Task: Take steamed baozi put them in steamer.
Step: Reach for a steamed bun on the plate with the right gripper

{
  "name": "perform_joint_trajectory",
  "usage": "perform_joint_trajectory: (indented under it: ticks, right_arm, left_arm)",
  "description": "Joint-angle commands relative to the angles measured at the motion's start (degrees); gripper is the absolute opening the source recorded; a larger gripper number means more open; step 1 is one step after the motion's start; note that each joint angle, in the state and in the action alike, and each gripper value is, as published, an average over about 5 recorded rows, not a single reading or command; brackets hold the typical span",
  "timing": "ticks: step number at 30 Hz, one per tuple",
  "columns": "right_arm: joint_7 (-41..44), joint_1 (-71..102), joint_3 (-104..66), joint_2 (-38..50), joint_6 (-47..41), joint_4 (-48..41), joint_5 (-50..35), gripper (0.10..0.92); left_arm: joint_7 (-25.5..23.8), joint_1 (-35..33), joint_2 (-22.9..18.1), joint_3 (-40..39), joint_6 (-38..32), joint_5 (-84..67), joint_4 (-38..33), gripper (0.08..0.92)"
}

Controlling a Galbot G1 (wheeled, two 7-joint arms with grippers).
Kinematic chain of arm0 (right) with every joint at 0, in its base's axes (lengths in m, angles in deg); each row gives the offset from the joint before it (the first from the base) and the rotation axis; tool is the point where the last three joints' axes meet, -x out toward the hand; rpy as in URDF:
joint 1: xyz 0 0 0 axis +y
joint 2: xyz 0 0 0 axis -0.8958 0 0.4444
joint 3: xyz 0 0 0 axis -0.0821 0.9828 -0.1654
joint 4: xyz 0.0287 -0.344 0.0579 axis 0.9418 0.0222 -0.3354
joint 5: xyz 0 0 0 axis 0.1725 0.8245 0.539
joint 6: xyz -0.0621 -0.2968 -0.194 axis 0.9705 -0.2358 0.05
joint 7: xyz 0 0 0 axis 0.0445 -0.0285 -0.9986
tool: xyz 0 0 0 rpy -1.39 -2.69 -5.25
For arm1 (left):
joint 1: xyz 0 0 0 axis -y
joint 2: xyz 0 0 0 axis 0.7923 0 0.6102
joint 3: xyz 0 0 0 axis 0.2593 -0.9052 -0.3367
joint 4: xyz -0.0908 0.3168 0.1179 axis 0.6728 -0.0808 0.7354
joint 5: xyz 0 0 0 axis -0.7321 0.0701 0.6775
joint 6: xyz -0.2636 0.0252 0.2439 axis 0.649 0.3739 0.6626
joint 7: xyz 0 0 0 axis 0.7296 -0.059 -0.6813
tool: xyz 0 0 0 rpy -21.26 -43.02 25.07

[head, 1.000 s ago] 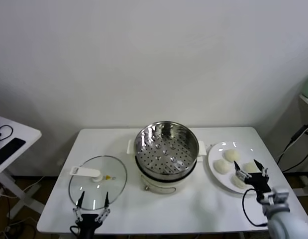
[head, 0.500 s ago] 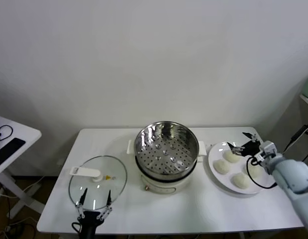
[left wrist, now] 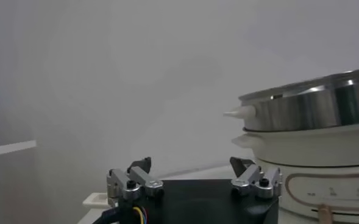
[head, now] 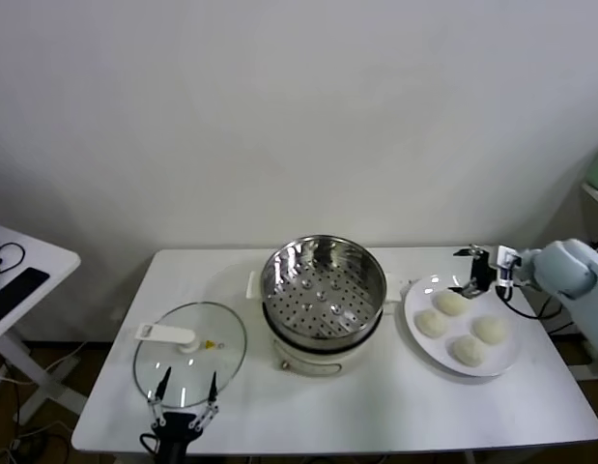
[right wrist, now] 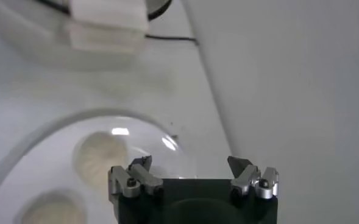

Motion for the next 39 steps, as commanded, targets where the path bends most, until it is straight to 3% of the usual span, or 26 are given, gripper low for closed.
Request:
perform_joint_trajectory:
  ticks: [1, 11, 39]
  right_arm:
    - [14.43, -24.18, 26.41, -8.47, 10.12, -18.8, 4.74, 0.823]
    - [16.74, -21.94, 26.13, -19.81, 12.49, -33.8, 10.04, 0.823]
    - [13.79, -9.72, 4.07, -26.91, 15.63, -43.48, 21.14, 0.823]
  left_arm:
    - [-0.03, -0.11, 0.01, 0.05, -0.17, 0.16, 0.04, 0.823]
    - [-0.1, 0.02, -0.07, 1.21, -0.36, -0.05, -0.16, 0.823]
    - [-0.31, 1.03, -0.05, 1.93, -1.35, 0.95, 1.68, 0.823]
